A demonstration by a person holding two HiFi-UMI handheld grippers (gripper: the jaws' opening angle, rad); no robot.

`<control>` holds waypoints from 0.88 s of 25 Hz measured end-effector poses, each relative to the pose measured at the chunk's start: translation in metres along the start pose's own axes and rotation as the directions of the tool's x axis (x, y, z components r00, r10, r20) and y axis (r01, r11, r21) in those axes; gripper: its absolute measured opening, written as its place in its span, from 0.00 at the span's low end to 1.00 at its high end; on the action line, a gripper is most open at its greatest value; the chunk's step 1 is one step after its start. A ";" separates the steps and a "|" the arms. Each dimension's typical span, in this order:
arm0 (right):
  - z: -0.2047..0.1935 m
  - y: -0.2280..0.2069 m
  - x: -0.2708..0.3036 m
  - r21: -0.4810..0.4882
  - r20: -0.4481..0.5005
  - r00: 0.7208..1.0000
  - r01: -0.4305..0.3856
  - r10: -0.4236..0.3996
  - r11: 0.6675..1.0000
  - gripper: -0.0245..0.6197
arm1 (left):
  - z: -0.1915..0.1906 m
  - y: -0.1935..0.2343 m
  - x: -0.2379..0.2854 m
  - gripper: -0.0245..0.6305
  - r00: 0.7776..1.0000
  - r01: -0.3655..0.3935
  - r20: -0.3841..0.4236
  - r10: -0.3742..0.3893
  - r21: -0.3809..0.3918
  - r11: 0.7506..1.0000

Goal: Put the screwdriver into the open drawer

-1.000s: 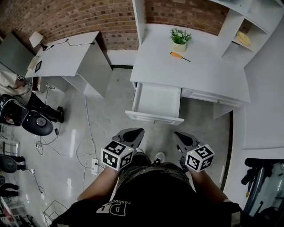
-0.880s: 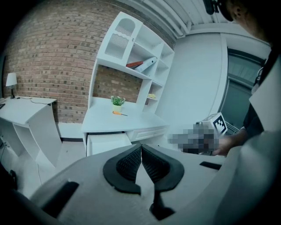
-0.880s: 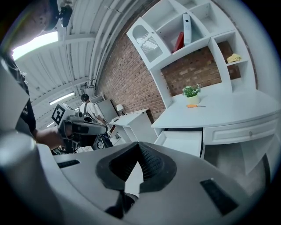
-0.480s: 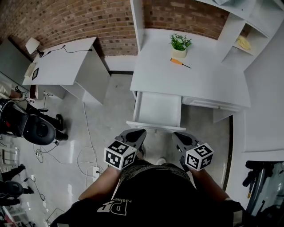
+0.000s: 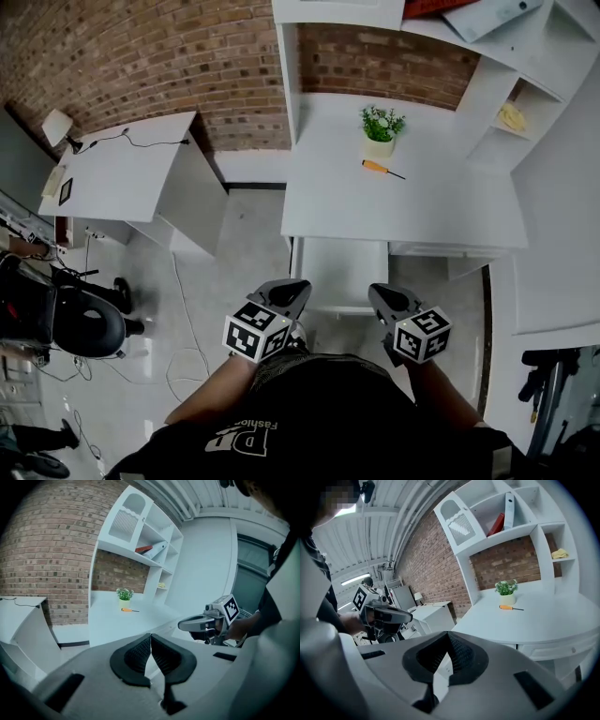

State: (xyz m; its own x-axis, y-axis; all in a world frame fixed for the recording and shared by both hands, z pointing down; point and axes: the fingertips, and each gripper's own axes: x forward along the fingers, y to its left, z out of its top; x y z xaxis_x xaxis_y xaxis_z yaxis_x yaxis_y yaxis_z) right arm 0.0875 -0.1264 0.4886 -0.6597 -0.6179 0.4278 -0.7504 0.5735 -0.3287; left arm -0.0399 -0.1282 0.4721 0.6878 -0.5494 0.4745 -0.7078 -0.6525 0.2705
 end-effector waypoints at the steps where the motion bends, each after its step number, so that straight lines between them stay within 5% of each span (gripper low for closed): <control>1: 0.005 0.000 0.006 0.000 0.005 1.000 0.007 -0.007 1.000 0.05 | 0.004 0.008 0.001 0.07 1.000 0.006 0.000 -0.006 0.006 1.000; 9: 0.041 -0.010 0.042 -0.019 0.026 0.992 0.126 -0.125 0.992 0.05 | 0.020 0.057 0.011 0.07 0.996 0.086 -0.030 -0.085 0.043 0.995; 22: 0.038 -0.053 0.058 0.027 -0.016 0.962 0.273 -0.273 0.962 0.05 | 0.025 0.102 0.034 0.07 0.984 0.173 -0.064 -0.169 0.070 0.982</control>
State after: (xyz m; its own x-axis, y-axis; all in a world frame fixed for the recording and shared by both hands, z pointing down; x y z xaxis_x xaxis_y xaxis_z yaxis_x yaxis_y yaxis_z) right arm 0.0870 -0.2133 0.4989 -0.4293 -0.7420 0.5149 -0.9028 0.3684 -0.2219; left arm -0.0844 -0.2268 0.4947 0.7859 -0.3968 0.4743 -0.5648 -0.7729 0.2893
